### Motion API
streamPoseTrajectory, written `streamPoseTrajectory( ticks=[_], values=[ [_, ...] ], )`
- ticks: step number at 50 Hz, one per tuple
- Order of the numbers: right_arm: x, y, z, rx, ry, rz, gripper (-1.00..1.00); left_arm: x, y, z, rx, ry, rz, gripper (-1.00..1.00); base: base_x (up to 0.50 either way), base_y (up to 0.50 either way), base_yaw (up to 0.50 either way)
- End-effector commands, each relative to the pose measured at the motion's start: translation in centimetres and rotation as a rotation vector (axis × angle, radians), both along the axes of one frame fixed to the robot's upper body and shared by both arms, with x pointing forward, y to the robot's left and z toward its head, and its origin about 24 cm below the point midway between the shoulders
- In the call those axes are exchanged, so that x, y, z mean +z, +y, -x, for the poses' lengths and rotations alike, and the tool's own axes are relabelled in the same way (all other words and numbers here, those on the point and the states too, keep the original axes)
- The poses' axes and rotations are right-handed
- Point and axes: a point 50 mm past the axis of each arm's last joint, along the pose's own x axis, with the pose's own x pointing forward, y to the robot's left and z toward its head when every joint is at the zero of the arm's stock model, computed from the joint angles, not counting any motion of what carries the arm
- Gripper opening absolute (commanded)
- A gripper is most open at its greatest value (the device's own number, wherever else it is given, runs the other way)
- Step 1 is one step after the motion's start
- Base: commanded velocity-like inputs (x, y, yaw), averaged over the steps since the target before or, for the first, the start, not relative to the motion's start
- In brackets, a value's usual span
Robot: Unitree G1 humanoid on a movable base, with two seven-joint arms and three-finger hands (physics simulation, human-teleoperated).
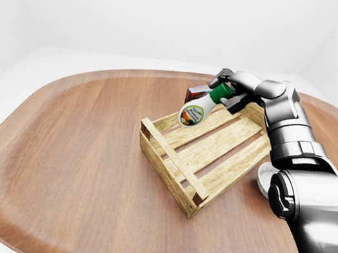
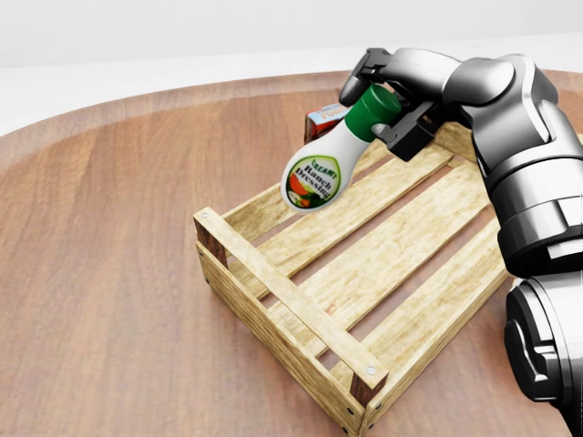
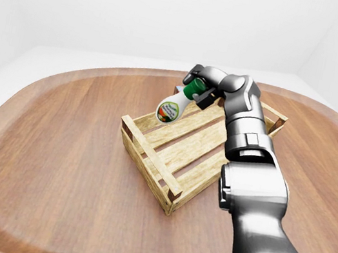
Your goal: Pick up the salad dressing and put it in the tray.
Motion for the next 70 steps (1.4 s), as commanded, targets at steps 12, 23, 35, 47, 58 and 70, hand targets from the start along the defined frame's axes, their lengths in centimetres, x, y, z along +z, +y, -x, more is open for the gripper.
streamPoseTrajectory(
  ticks=[12,23,35,47,58,70],
  values=[
    [-6.0,-4.0,0.8,-0.121,0.196,0.069,-0.98,-0.3,-0.1,-0.2,-0.006,0.013,0.0,1.0,0.0,0.0,0.0],
    [-8.0,-4.6,1.0,-0.188,0.196,0.175,-0.97,-0.4,0.0,-0.2,-0.007,0.017,0.002,1.0,0.0,0.0,0.0],
    [-8.5,-5.0,0.9,-0.229,0.156,0.312,-0.97,-0.5,0.0,-0.2,-0.007,0.02,0.004,1.0,0.0,0.0,0.0],
    [-11.2,-5.2,1.5,-0.239,0.157,0.483,-0.97,-0.5,-0.2,-0.3,-0.01,0.02,0.0,1.0,0.0,0.0,0.0],
    [-12.1,-5.9,1.8,-0.242,0.136,0.639,-0.96,-0.5,-0.1,-0.3,-0.01,0.022,0.002,1.0,0.0,0.0,0.0],
    [-12.4,-6.6,2.0,-0.27,0.075,0.715,-0.98,-0.5,-0.2,-0.3,-0.013,0.022,-0.001,1.0,0.0,0.0,0.0]
  ],
)
